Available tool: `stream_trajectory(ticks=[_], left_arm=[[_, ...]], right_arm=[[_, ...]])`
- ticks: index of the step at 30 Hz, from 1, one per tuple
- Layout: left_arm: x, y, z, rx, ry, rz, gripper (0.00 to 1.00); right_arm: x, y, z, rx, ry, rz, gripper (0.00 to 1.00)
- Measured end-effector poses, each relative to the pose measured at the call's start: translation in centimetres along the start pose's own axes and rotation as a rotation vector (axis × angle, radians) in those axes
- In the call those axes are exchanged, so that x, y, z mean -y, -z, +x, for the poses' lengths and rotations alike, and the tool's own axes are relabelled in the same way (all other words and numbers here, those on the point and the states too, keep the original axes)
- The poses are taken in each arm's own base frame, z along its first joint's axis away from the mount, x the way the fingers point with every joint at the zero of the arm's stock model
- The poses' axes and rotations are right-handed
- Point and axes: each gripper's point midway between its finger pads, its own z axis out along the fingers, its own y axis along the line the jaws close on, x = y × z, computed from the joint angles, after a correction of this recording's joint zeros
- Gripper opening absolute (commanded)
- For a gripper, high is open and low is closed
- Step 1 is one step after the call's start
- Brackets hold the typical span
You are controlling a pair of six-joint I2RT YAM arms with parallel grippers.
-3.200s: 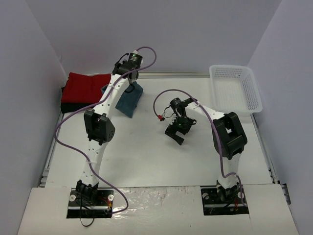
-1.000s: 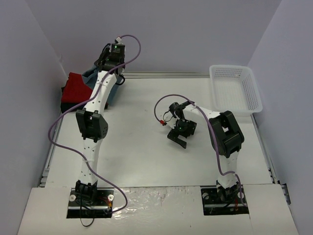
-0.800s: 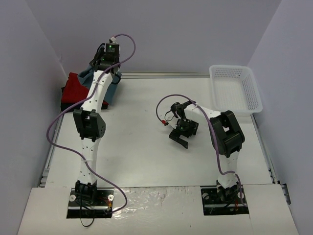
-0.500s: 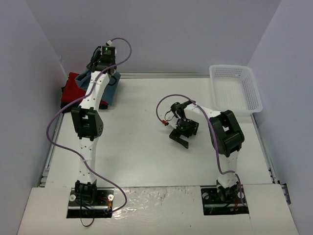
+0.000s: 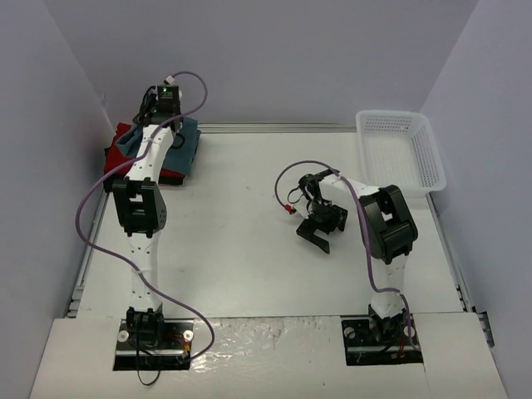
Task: Fold and stack the t-shirts
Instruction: Put the neatly folded tshirt into the corner of the board with the left arm
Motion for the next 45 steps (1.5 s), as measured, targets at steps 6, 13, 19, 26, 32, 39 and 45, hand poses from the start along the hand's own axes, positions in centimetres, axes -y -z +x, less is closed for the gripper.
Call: stream_trajectory(ticks=[6,13,19,26,32,39,45], left_arm=[[0.7,-2.7,3.0,-0.051,-0.041,-0.028,0.31],[-2.8,-4.4,4.9,-0.099,-0.039,-0.198,0.48],[-6.8,-4.0,5.2,-0.121,-0.014,-0.291,0.49],[-10.1,1.2,3.0,-0.039,0.093,-0.159,0.52],[-11.1,12.3,1.2,0.171,0.311,0.196,0.53],[-2.9,23.3,7.2,0.279,0.324,0.516,0.60],[0.5,23.1,11.1,0.199,0.305,0.580,0.63]], right_arm=[[0.1,-0.2,0.9,-0.041,0.001,0.000,1.00],[0.2,-0.3,1.8,-0.075,-0.005,-0.002,1.00],[0.3,-0.4,2.3,-0.101,0.001,0.000,1.00],[0.3,-0.3,2.4,-0.105,0.004,0.001,1.00],[0.3,-0.3,2.4,-0.105,0.005,0.001,1.00],[0.1,-0.2,2.2,-0.104,0.027,0.008,1.00],[-0.3,0.0,1.6,-0.102,0.068,0.030,1.00]])
